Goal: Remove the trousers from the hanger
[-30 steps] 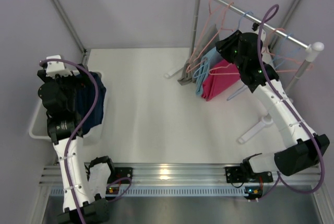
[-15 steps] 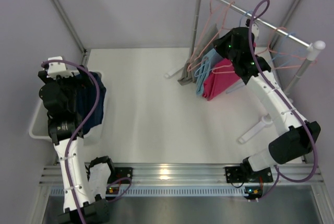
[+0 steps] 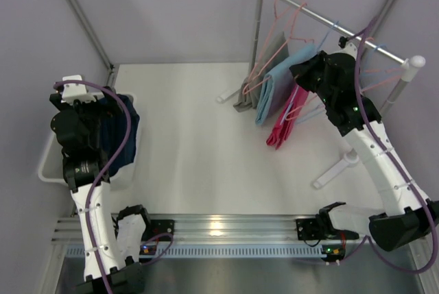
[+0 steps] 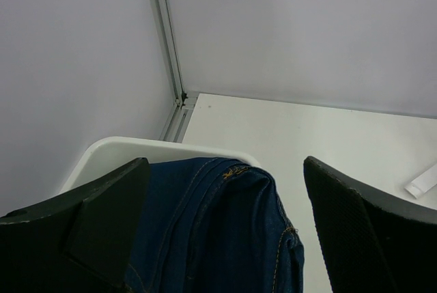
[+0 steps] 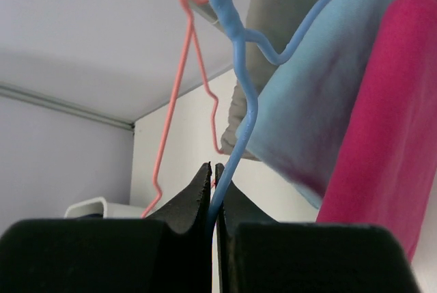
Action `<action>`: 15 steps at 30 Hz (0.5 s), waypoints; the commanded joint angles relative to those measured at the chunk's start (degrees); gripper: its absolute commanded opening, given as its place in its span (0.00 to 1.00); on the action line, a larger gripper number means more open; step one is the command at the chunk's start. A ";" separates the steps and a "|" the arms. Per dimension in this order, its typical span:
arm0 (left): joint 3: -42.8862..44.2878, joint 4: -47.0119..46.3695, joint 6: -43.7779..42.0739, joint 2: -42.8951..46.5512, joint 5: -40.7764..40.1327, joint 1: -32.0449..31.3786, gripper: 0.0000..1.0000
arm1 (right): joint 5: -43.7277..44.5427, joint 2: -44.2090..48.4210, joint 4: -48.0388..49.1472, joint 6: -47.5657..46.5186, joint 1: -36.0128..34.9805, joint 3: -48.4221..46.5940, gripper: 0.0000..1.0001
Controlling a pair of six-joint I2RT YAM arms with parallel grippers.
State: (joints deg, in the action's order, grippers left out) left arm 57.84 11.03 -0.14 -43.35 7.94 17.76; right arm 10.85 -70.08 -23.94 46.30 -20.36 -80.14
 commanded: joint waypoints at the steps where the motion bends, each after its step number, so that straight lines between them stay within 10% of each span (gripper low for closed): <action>1: 2.18 -1.27 1.81 0.55 1.37 0.17 0.99 | -3.90 5.74 15.23 -6.66 -0.03 -0.81 0.00; 15: 4.64 0.75 1.28 1.52 1.37 0.26 0.99 | -17.43 9.96 23.33 -9.92 -0.90 -0.19 0.00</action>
State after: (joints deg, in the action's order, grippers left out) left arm 60.16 12.10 1.37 -42.61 8.36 17.76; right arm -0.45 -65.06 -14.85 38.94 -20.40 -78.46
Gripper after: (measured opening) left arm 0.990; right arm 0.007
